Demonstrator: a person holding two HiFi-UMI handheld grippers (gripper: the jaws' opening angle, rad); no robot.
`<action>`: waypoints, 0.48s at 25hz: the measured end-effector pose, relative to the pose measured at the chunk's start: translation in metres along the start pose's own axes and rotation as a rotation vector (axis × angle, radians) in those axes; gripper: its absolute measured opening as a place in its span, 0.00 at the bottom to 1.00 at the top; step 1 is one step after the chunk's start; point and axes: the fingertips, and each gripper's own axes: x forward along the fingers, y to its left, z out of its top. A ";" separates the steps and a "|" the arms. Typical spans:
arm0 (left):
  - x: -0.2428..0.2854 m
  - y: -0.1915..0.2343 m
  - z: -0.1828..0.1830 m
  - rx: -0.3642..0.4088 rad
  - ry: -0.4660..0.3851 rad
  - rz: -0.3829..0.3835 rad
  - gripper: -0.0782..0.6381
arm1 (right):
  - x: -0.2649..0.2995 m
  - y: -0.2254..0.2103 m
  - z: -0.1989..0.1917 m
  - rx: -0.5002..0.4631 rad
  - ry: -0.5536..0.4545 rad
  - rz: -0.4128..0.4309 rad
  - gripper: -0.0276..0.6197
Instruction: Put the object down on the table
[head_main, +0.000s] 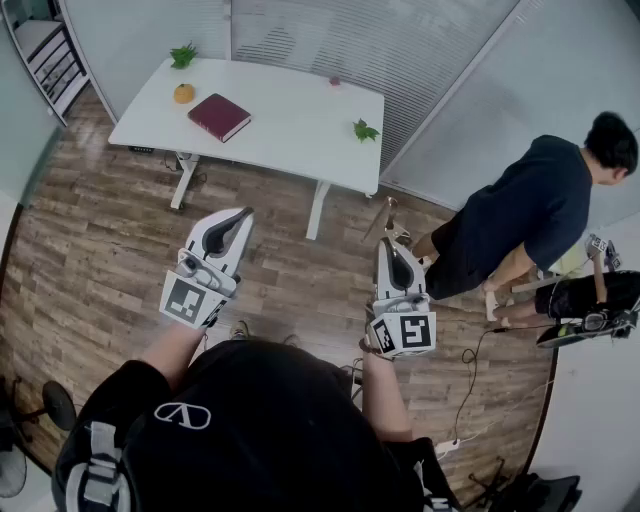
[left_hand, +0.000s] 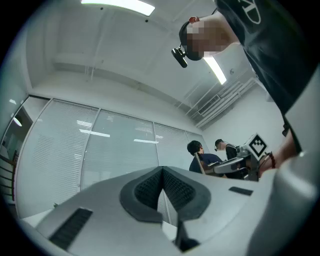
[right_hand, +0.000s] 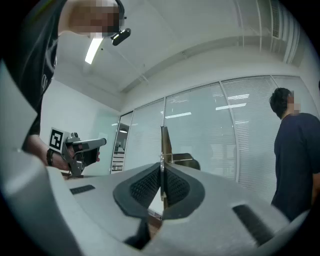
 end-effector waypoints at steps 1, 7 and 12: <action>-0.001 0.000 -0.004 -0.003 0.000 -0.001 0.12 | -0.001 0.000 0.000 0.004 0.001 0.001 0.05; -0.007 -0.003 -0.007 -0.009 0.001 -0.005 0.12 | -0.004 0.010 -0.004 0.020 0.003 0.015 0.05; -0.006 -0.003 -0.020 -0.022 0.038 0.007 0.12 | -0.005 0.008 -0.001 0.115 -0.040 0.033 0.05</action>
